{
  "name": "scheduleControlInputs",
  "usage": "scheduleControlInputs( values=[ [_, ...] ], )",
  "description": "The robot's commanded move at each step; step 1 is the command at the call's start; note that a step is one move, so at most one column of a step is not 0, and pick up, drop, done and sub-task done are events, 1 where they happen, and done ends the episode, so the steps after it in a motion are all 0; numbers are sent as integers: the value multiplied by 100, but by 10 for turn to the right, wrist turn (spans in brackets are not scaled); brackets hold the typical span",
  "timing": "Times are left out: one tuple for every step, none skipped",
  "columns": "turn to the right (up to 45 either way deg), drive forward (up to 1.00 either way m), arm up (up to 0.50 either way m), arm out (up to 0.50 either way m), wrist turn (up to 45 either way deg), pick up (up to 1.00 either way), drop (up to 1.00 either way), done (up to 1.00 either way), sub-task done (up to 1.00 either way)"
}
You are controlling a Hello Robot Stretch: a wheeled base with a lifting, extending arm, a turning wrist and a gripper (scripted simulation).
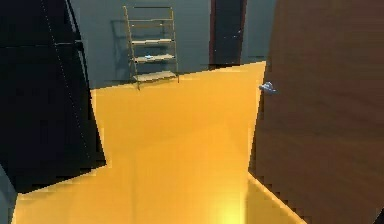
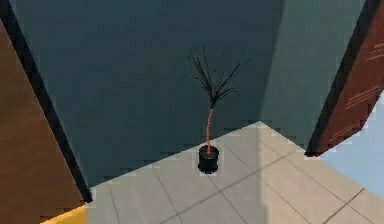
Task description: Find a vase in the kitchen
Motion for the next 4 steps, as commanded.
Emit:
scheduleControlInputs(
  values=[
    [0,100,0,0,0,0,0,0,0],
    [-30,0,0,0,0,0,0,0,0],
    [-120,0,0,0,0,0,0,0,0],
    [0,60,0,0,0,0,0,0,0]
  ],
)
